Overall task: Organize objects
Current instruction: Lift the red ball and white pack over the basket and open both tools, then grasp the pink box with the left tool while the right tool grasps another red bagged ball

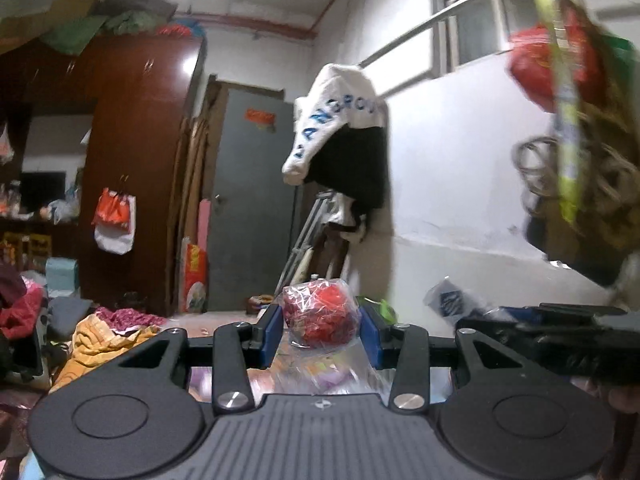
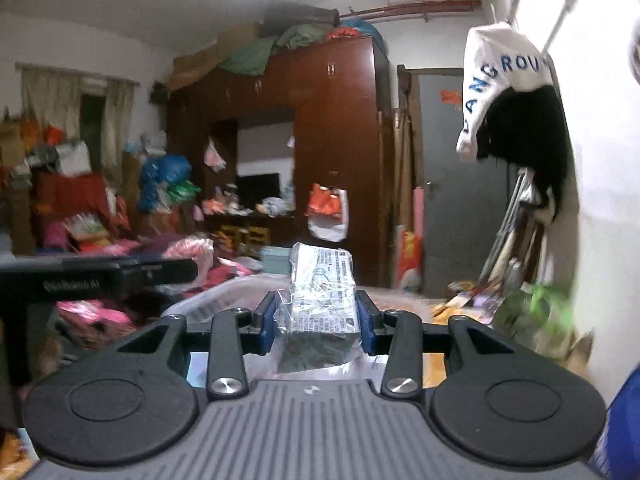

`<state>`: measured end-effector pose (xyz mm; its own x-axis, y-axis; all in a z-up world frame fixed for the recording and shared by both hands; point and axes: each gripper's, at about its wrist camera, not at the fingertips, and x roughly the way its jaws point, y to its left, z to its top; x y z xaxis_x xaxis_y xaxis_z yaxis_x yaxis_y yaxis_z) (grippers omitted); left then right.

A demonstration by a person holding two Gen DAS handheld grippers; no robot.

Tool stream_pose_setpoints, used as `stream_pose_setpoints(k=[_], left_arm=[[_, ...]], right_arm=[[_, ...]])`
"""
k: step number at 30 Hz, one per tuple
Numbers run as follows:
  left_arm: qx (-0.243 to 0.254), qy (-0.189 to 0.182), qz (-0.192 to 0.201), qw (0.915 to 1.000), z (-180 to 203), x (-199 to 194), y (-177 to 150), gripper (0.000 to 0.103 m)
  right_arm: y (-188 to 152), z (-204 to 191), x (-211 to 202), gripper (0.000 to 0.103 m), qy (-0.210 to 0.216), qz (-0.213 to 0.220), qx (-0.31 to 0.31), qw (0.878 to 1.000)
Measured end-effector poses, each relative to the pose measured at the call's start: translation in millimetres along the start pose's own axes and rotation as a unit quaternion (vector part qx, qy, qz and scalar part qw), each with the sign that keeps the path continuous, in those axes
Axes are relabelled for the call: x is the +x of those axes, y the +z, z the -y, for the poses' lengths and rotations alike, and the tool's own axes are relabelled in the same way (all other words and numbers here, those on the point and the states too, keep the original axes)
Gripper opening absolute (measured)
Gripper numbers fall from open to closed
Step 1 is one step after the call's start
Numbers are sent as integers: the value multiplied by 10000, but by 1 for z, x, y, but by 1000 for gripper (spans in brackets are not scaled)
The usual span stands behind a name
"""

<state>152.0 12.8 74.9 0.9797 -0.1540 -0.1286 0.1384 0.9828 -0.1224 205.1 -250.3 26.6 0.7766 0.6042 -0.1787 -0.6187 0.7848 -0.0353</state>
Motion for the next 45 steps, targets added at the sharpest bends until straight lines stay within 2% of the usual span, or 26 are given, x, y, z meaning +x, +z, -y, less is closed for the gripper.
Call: stream_pose_setpoints(k=[2, 3, 4, 5, 6, 8, 9, 10, 12, 13, 15, 18, 22, 24, 26, 28, 29, 33, 37, 41, 42, 43, 44, 45], left_arm=[[-71, 121, -223, 9997, -9, 27, 11, 46], [-117, 36, -412, 9991, -14, 42, 13, 50], [-143, -102, -633, 9978, -19, 55, 11, 63], [-222, -152, -807, 9964, -23, 64, 8, 78], [-282, -108, -921, 9953, -27, 69, 3, 79], [-215, 22, -901, 9957, -29, 62, -8, 79], [-187, -9, -762, 9969, -27, 52, -13, 79], [-176, -88, -623, 9979, -27, 39, -17, 79], [-244, -147, -513, 9983, -26, 12, -28, 82], [-213, -142, -490, 9985, -25, -3, -38, 89], [-29, -83, -537, 9985, -21, -19, -59, 93], [98, 71, -993, 9950, -20, -10, -82, 93], [-218, 202, -1597, 9867, -32, 13, -104, 91], [-393, 137, -1622, 9859, -39, 15, -110, 91], [-386, 174, -1640, 9856, -41, 15, -114, 91], [-305, 201, -1716, 9845, -37, 17, -118, 91], [-283, 195, -1763, 9837, -37, 19, -120, 91], [-201, 156, -1916, 9811, -30, 26, -125, 91], [-121, 320, -2074, 9777, -23, 38, -127, 91], [34, 411, -2435, 9690, -13, 56, -131, 90], [123, 486, -2430, 9687, -10, 56, -131, 87], [152, 535, -2426, 9685, -8, 55, -131, 73], [189, 589, -2372, 9695, -7, 53, -130, 68], [160, 587, -2303, 9712, -8, 49, -130, 68]], right_arm=[[14, 1, 31, 44, 5, -158, -4, 9999], [15, 0, 43, 46, -71, -191, -78, 9998], [15, -3, 57, 47, -197, -333, -219, 9990], [14, -4, 67, 54, -282, -480, -313, 9980], [12, -5, 74, 68, -312, -599, -365, 9970], [4, -8, 65, 89, -245, -691, -401, 9965], [-2, -11, 54, 99, -232, -522, -411, 9975], [-8, -12, 40, 103, -268, -349, -409, 9982], [-20, -16, 15, 103, -317, -234, -260, 9989], [-28, -17, 4, 103, -223, -212, -152, 9994], [-48, -18, -7, 103, 58, -339, -48, 9994], [-80, -21, 13, 103, 66, -1029, 123, 9946], [-110, -25, 58, 99, 144, -1771, 395, 9833], [-113, -27, 74, 86, 164, -1975, 461, 9791], [-114, -32, 80, 84, 79, -1999, 463, 9787], [-117, -33, 87, 65, 146, -2141, 436, 9757], [-119, -33, 89, 48, 197, -2228, 460, 9736], [-121, -21, 64, 48, 178, -2083, 640, 9758], [-127, -6, 36, 48, 135, -1900, 872, 9778], [-123, -3, 27, 48, 183, -1737, 935, 9802], [-123, -4, 25, 48, 138, -1682, 892, 9816], [-122, -6, 24, 48, 116, -1654, 860, 9824], [-122, -7, 24, 48, 117, -1629, 829, 9831], [-124, -9, 24, 48, 116, -1602, 813, 9837]])
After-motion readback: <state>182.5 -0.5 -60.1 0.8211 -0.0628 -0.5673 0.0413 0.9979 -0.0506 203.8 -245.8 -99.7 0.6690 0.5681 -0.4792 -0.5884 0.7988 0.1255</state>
